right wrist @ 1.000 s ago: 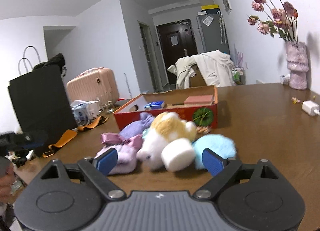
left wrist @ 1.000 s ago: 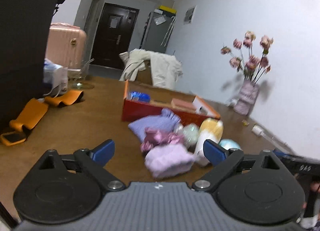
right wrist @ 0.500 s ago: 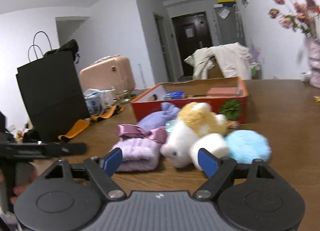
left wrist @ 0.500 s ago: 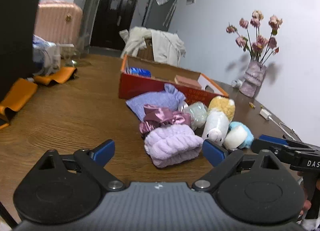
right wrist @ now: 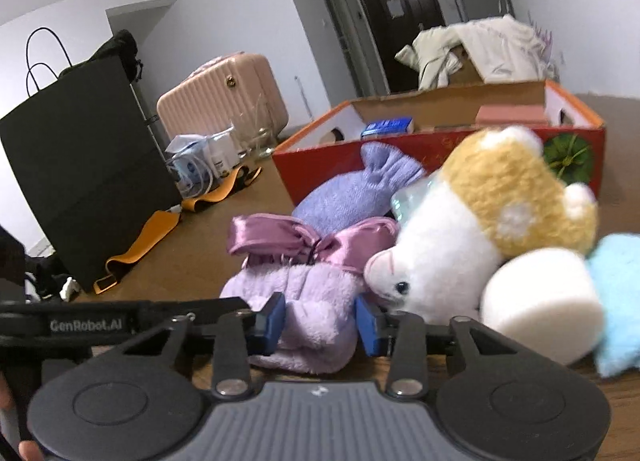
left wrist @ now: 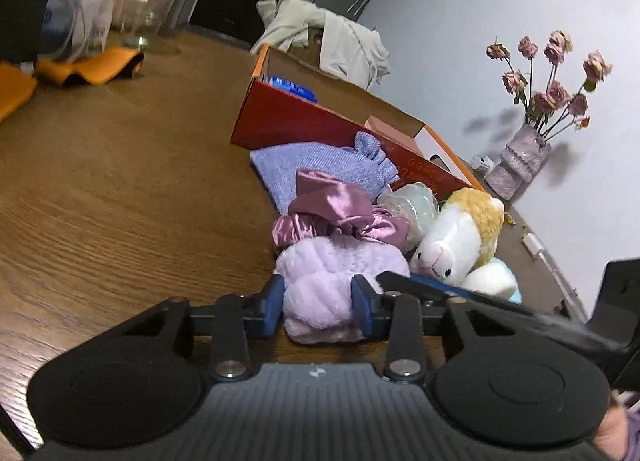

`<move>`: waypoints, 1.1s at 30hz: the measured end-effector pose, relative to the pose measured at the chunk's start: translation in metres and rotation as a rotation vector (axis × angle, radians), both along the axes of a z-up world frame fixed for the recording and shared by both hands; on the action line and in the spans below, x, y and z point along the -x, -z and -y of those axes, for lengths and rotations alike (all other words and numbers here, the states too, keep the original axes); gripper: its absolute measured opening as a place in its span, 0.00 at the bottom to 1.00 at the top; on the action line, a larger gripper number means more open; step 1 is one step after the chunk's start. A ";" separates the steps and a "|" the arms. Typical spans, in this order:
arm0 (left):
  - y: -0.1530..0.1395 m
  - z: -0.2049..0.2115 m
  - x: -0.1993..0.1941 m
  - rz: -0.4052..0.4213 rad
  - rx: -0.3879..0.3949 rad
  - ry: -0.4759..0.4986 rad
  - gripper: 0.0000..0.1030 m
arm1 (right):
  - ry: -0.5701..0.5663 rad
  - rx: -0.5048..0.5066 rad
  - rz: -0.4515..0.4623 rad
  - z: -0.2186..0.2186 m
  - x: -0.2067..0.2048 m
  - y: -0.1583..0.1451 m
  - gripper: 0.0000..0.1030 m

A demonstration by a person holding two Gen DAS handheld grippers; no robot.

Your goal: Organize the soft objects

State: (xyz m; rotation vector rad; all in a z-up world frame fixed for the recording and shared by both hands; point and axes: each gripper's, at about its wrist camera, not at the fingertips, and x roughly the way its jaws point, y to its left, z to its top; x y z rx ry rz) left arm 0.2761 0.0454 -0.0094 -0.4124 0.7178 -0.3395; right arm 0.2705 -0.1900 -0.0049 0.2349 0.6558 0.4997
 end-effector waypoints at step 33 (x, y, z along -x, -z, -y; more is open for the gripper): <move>-0.105 0.060 0.081 0.279 -0.038 0.128 0.27 | 0.053 -0.098 0.244 0.066 0.101 -0.083 0.18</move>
